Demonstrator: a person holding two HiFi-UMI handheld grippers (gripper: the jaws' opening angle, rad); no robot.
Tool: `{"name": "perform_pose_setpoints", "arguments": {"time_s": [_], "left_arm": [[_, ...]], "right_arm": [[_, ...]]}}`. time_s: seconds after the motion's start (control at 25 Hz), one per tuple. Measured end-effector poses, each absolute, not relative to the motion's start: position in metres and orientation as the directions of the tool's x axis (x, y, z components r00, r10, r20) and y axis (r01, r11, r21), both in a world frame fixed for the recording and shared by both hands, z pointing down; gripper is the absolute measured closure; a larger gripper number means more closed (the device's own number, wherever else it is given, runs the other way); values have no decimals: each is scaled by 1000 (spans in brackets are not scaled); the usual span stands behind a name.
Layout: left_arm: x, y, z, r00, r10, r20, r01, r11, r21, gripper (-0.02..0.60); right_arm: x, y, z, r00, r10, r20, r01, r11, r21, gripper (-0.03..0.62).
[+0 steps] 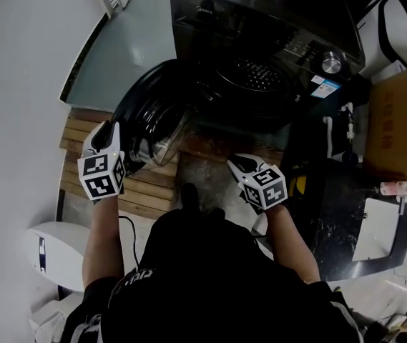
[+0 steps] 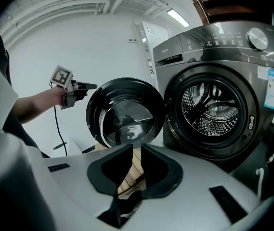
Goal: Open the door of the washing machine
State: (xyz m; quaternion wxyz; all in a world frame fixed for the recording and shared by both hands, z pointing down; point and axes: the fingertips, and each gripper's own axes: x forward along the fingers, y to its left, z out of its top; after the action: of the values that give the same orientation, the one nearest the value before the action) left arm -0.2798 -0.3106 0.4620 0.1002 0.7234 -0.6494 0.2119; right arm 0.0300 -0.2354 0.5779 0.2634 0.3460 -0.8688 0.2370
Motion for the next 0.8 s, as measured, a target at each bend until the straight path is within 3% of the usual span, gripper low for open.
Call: {"name": "perform_pose_setpoints", "arguments": {"time_s": [0.12, 0.48, 0.8], "left_arm": [[-256, -327, 433, 130, -916, 378, -964, -206, -166, 497], [-185, -366, 403, 407, -871, 276, -907, -420, 13, 514], [-136, -375, 400, 557, -795, 240, -827, -557, 78, 518]], "right_arm": [[29, -254, 561, -617, -507, 602, -732, 650, -203, 548], [22, -295, 502, -587, -612, 530, -765, 633, -117, 549], [37, -311, 456, -555, -693, 461, -804, 589, -82, 556]]}}
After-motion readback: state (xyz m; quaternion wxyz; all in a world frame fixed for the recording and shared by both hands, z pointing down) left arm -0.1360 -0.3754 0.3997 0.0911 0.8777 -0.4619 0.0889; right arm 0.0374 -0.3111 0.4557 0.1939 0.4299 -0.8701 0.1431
